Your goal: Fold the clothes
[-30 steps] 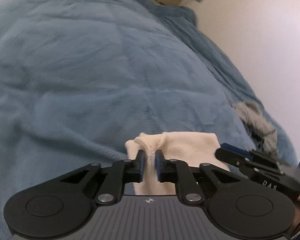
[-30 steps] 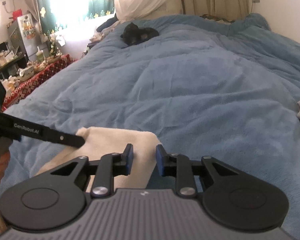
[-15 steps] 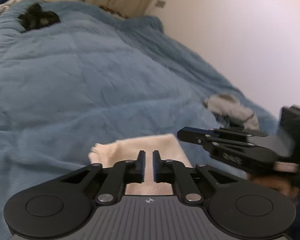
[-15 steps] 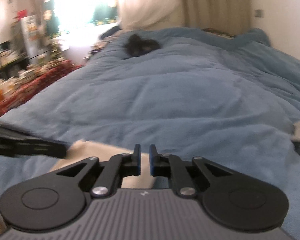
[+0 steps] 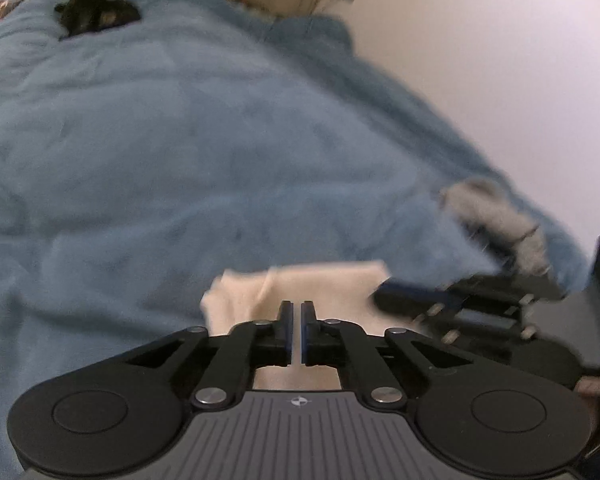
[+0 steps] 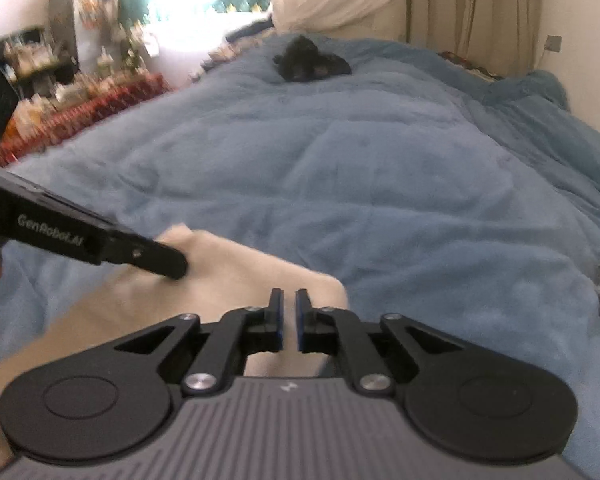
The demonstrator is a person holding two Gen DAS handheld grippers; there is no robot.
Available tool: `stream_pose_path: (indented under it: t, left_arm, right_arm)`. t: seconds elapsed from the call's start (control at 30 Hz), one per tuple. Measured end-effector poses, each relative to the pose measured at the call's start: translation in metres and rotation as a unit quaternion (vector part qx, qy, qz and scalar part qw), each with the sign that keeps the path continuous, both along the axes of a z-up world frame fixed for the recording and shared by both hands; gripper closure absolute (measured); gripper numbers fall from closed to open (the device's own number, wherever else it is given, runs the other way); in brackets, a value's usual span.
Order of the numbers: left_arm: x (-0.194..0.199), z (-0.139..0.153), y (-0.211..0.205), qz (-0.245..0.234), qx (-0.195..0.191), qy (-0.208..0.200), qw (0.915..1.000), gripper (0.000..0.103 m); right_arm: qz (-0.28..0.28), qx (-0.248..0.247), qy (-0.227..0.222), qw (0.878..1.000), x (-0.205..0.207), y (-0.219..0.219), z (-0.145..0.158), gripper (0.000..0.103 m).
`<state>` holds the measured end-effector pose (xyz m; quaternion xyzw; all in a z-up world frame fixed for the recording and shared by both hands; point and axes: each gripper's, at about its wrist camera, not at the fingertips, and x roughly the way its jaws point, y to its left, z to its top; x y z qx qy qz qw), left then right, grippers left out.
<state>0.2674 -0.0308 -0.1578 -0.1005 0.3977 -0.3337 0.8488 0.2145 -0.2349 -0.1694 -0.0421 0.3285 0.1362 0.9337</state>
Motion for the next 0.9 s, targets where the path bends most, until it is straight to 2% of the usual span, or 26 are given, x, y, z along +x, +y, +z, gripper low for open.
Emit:
stream_pose_path:
  t: [0.07,0.2,0.27,0.43,0.47,0.57,0.63,0.77,0.9]
  left_arm:
    - [0.007,0.005,-0.008,-0.008,-0.004,-0.009,0.9999,0.099]
    - [0.018,-0.02,-0.023,-0.015,0.064,-0.01,0.9978,0.1]
    - [0.014,-0.025,-0.017,-0.014,0.078,-0.018,0.9967,0.1]
    - [0.008,-0.017,0.012,0.006,0.058,0.005,0.9983,0.1]
    - [0.005,-0.013,0.015,0.008,0.049,0.008,0.9987,0.101]
    - [-0.004,-0.002,0.011,-0.004,0.018,0.003,0.9998,0.101]
    - [-0.008,-0.001,0.003,-0.021,-0.003,0.015,0.9997,0.099]
    - [-0.019,-0.019,-0.008,-0.03,0.041,0.002,0.9987,0.099]
    - [-0.028,-0.023,0.016,-0.019,0.024,0.022,0.9993,0.1]
  right_arm:
    - [0.015,0.006,0.001,1.0,0.005,0.008,0.0,0.095]
    - [0.013,-0.018,0.014,1.0,0.016,0.018,-0.012,0.098]
    - [-0.001,-0.024,0.014,1.0,0.014,0.008,-0.017,0.099]
    - [-0.034,-0.002,0.011,0.999,-0.003,-0.021,-0.007,0.1]
    - [-0.038,0.008,0.009,0.999,-0.005,-0.023,-0.003,0.096]
    - [-0.022,0.038,0.004,0.999,-0.01,-0.015,0.006,0.095]
    - [0.001,0.043,0.012,0.999,-0.011,0.001,0.004,0.095]
    - [0.015,-0.003,0.017,1.0,-0.02,0.02,-0.014,0.098]
    - [0.004,0.009,0.02,1.0,-0.038,0.002,-0.014,0.102]
